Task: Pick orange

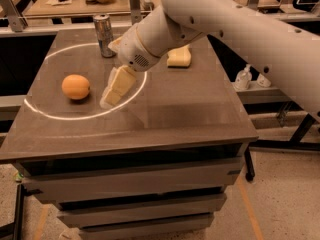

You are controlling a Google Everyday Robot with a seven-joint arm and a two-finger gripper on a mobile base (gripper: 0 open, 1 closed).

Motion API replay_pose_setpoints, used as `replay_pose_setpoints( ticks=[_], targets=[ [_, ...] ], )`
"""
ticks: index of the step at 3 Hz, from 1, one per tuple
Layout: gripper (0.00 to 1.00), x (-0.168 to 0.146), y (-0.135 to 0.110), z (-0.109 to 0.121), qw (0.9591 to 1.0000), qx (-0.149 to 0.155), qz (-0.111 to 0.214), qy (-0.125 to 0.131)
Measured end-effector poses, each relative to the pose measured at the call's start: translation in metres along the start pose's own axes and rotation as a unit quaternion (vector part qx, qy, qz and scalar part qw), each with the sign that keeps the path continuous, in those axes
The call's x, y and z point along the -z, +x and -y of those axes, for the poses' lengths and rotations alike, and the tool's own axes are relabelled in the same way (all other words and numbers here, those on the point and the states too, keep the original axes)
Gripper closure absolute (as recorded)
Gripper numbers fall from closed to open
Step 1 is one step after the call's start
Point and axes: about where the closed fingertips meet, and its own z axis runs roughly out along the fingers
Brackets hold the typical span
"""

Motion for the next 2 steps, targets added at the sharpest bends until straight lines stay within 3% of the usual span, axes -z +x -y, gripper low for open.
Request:
replay_pose_setpoints(
  ticks=[2],
  targets=[
    [0.00, -0.054, -0.017, 0.018, 0.9988, 0.025, 0.026, -0.033]
  ],
)
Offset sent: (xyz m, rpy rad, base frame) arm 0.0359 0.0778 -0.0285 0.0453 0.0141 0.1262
